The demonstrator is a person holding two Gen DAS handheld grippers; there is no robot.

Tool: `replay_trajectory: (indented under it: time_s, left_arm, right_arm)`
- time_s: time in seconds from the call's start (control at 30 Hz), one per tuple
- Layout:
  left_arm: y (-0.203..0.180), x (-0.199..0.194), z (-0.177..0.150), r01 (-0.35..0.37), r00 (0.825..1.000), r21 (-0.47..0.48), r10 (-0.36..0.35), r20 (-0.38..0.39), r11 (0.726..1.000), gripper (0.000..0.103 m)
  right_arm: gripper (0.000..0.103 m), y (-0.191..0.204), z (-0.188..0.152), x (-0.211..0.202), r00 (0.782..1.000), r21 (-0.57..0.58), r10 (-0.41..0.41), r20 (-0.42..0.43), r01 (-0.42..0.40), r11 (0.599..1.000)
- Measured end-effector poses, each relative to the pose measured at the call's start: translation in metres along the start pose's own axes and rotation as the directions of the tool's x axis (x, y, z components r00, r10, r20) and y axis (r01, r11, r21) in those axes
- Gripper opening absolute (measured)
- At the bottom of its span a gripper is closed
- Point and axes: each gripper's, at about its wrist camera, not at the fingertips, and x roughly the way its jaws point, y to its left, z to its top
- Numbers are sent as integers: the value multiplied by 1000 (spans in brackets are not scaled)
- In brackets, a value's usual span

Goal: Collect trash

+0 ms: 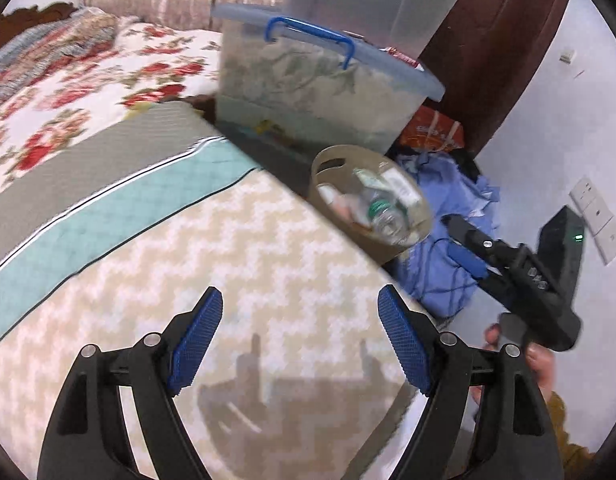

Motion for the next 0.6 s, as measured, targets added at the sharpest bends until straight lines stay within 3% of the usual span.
replay_trajectory:
  time_s: [0.4,0.6]
  left_arm:
    - [19,-66,-56,-182,978,-24,183,94,983,94]
    - [28,-97,-73,-303,943,-33,304,137,952,94]
  right_arm:
    - [89,75,-83,-25,998,-87,-38,-46,34,996]
    - [89,92,-98,-37,999,-75,-43,-26,41,996]
